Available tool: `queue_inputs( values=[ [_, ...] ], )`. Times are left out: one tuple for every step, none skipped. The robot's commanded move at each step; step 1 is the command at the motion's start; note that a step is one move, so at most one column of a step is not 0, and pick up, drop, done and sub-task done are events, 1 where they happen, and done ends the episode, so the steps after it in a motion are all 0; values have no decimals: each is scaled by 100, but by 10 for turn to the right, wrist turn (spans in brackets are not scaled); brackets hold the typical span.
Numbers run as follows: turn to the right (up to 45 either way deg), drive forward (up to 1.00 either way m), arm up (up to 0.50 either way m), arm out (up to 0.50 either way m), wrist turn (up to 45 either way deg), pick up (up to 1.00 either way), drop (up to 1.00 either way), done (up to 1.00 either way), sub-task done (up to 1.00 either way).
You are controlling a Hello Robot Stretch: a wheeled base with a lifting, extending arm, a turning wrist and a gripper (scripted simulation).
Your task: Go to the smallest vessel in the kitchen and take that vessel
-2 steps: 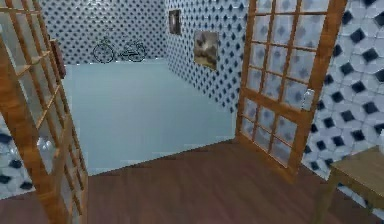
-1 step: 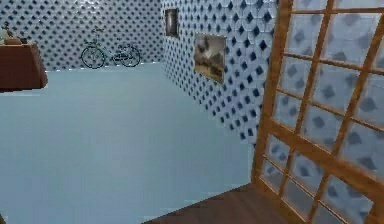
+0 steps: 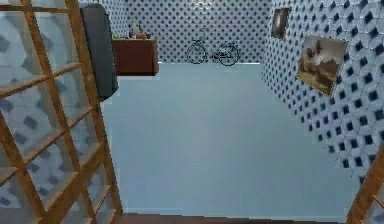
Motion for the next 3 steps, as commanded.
queue_inputs(
  values=[
    [0, 45, 0, 0, 0, 0, 0, 0, 0],
    [0, 100, 0, 0, 0, 0, 0, 0, 0],
    [-30, 0, 0, 0, 0, 0, 0, 0, 0]
  ],
)
